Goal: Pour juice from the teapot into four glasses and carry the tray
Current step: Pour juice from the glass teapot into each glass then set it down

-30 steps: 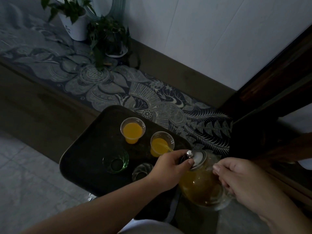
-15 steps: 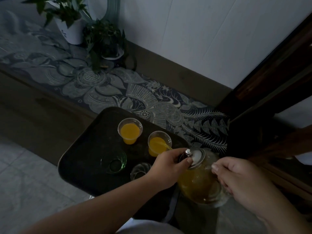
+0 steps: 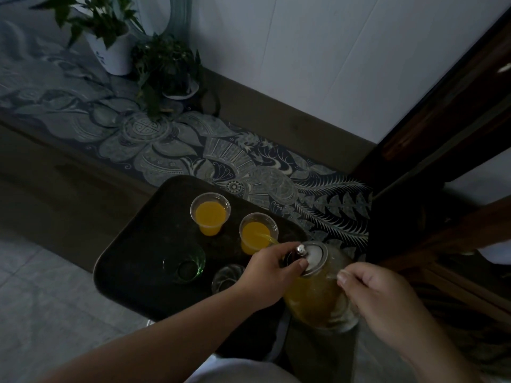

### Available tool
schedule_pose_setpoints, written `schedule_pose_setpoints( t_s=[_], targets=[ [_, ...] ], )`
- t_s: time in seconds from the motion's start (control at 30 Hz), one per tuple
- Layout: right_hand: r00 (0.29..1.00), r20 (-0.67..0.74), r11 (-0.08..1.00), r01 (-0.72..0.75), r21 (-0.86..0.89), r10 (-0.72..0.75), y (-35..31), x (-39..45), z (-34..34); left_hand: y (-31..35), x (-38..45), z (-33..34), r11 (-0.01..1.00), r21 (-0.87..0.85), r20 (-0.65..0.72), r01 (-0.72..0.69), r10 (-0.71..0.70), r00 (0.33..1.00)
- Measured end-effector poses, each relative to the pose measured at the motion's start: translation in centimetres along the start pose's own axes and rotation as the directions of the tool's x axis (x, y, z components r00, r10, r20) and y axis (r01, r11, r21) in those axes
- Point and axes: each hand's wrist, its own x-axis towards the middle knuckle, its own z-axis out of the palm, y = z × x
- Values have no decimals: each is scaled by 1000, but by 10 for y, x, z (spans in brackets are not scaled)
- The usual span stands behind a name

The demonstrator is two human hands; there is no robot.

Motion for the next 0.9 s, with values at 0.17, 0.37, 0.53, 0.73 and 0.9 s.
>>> schedule_pose_setpoints(
  t_s=[0.17, 0.37, 0.53, 0.73, 0.9],
  targets=[
    [999, -21, 987, -44, 154, 48, 16, -1, 16, -1, -1, -1, 998, 61, 5, 10, -10, 1000],
    [993, -61, 949, -75, 305, 98, 34, -3, 35, 2, 0, -2, 978, 206, 4, 45, -47, 999],
    [990, -37, 901, -107, 421, 135, 49, -3, 49, 3, -3, -2, 959, 283, 0, 33, -34, 999],
    [989, -31, 855, -109, 507, 145, 56, -14, 60, 12, -11, -3, 930, 368, 13, -17, 13, 1000],
    [985, -32, 795, -116, 596, 168, 54, -25, 59, 26, -20, -2, 902, 423, 12, -81, 84, 996]
  ],
)
